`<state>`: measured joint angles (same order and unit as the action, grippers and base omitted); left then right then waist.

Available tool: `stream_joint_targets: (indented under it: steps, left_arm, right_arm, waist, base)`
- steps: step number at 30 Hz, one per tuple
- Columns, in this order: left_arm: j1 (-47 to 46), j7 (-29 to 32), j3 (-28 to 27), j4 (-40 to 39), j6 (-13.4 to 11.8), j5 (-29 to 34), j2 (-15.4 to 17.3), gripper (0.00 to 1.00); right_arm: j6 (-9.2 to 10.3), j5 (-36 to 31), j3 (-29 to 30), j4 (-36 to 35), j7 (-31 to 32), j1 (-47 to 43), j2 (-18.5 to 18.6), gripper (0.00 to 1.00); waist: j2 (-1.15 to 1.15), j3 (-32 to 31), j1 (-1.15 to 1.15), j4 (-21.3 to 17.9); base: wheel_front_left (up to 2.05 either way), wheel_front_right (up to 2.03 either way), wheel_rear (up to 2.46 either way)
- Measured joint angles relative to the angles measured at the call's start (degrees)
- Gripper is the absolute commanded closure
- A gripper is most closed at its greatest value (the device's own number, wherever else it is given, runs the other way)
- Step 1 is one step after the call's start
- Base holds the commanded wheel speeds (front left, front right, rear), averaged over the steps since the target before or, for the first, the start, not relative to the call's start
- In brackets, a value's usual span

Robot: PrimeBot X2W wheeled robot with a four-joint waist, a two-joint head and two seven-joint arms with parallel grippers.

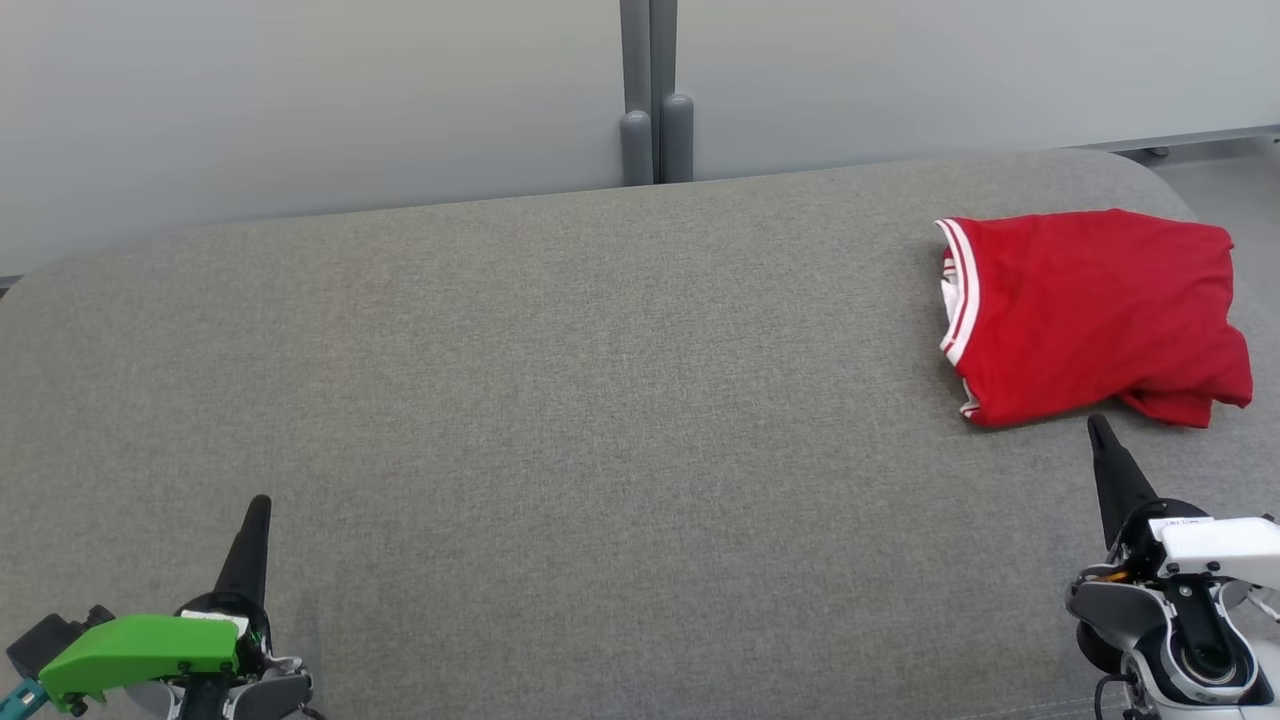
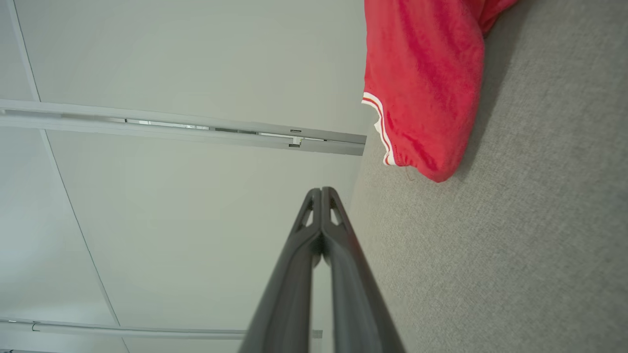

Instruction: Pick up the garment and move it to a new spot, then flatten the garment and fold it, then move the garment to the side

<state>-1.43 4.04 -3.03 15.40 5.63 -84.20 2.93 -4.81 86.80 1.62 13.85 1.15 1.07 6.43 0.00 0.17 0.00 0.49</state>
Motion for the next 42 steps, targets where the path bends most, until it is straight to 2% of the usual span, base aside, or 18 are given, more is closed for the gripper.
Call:
stream_joint_targets:
  steps: [11,42]
  left_arm:
    - [-1.7,2.2,-1.2,0.6,1.4,-7.4,-0.5,1.00]
    - [-1.9,2.2,-1.5,0.7,1.4,-7.7,-0.7,1.00]
  right_arm:
    - [-1.43,8.3,1.6,1.0,1.5,1.4,-1.1,1.00]
    - [-1.74,8.5,1.8,1.7,1.5,2.0,-1.2,1.00]
  waist:
    - [0.00,0.0,0.00,-0.5]
    - [0.00,0.0,0.00,-0.5]
  base:
    - [0.00,0.00,0.00]
    - [0.00,0.00,0.00]
